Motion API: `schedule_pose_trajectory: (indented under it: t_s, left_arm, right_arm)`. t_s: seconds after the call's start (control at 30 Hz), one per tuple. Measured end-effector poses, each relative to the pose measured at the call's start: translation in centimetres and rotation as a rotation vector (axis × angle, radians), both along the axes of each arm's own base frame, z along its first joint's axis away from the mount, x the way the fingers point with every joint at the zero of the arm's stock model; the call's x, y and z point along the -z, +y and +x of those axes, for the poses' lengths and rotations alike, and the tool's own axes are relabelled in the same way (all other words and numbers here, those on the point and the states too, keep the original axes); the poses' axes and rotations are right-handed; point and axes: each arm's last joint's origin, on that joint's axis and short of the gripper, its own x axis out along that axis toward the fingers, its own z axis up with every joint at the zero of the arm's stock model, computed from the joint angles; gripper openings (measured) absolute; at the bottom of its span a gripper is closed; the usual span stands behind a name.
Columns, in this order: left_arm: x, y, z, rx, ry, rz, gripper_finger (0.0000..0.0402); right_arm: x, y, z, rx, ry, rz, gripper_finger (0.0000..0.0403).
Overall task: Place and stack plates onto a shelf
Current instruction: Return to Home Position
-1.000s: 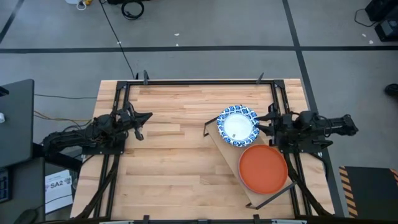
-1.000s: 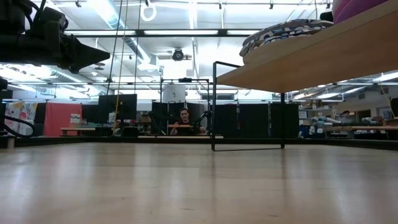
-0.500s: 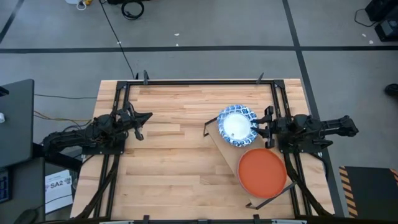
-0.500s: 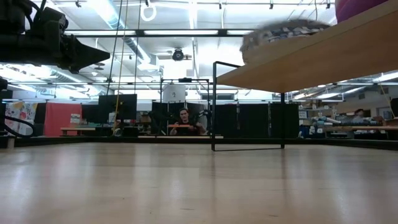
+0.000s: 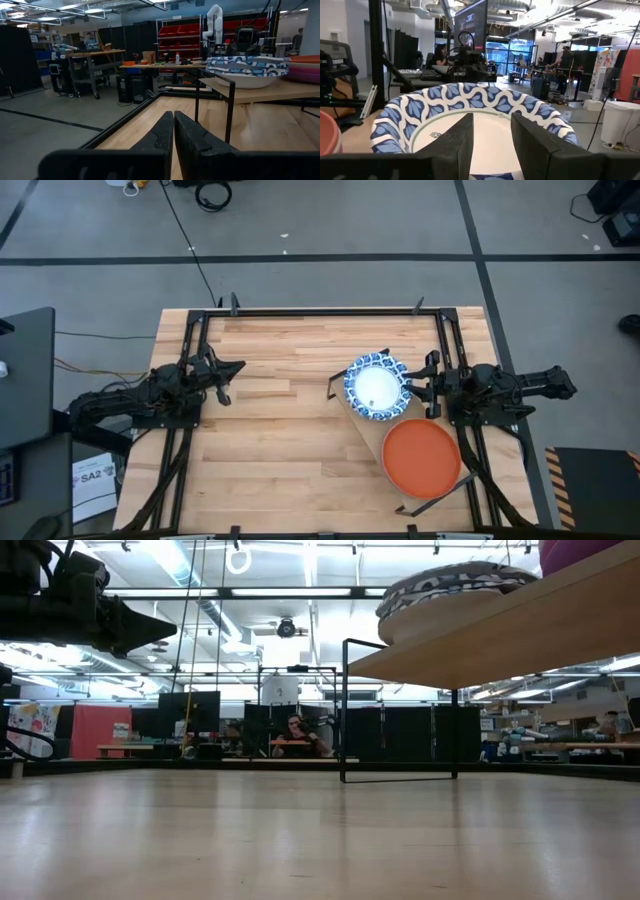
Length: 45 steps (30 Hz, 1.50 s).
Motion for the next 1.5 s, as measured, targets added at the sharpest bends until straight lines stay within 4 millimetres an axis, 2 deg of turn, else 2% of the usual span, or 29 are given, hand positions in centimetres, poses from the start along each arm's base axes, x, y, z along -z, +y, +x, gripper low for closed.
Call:
schedule_pose_trajectory:
  t_s: [1.5]
  left_arm:
    - [0.00, 0.00, 0.00, 0.000, 0.000, 0.000, 0.0023]
  right_arm:
    - [-0.15, -0.01, -0.03, 0.003, -0.014, 0.002, 0.0137]
